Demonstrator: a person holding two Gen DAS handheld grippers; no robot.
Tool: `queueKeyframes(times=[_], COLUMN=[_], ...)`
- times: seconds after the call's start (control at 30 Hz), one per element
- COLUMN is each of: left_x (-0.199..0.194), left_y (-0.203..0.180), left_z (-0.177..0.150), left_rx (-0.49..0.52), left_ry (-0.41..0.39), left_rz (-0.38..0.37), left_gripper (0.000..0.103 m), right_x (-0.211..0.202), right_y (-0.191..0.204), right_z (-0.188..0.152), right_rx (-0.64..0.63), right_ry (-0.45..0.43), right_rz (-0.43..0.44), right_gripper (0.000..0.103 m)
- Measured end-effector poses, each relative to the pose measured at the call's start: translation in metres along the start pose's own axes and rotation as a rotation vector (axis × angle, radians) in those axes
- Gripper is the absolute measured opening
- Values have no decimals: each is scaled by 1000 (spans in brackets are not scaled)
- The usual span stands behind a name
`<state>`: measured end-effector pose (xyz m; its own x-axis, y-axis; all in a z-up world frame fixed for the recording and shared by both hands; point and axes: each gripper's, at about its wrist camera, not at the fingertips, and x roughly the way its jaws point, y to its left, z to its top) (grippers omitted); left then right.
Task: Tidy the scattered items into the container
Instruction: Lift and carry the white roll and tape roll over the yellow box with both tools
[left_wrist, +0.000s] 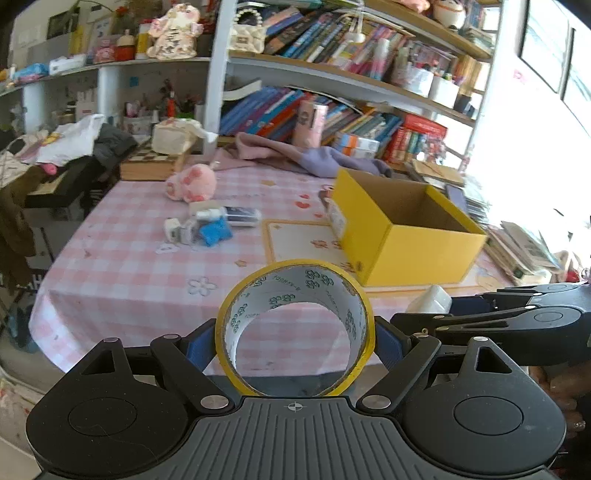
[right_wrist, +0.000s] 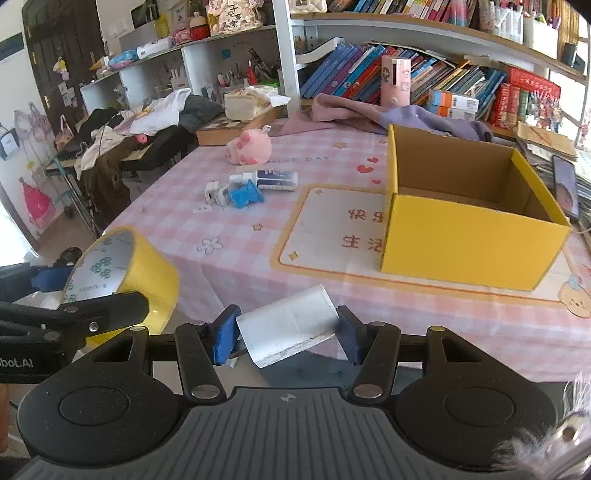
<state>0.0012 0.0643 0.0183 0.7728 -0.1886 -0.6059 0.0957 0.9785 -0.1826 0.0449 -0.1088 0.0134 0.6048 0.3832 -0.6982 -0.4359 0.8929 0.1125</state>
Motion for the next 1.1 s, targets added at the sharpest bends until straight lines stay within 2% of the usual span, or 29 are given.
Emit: queueKeyframes(times=[0.6, 1.1], left_x=[6, 15], left_y=[-70, -98], left_z=[-12, -13], left_rx=[148, 216], left_ry=[23, 46], left_rz=[-235, -317], left_gripper=[87, 87], right_x=[-66, -84], right_y=[-43, -63], right_z=[-58, -76], right_rx=[173, 255], right_ry=[-13, -16], right_rz=[-207, -276], right_gripper=[53, 53])
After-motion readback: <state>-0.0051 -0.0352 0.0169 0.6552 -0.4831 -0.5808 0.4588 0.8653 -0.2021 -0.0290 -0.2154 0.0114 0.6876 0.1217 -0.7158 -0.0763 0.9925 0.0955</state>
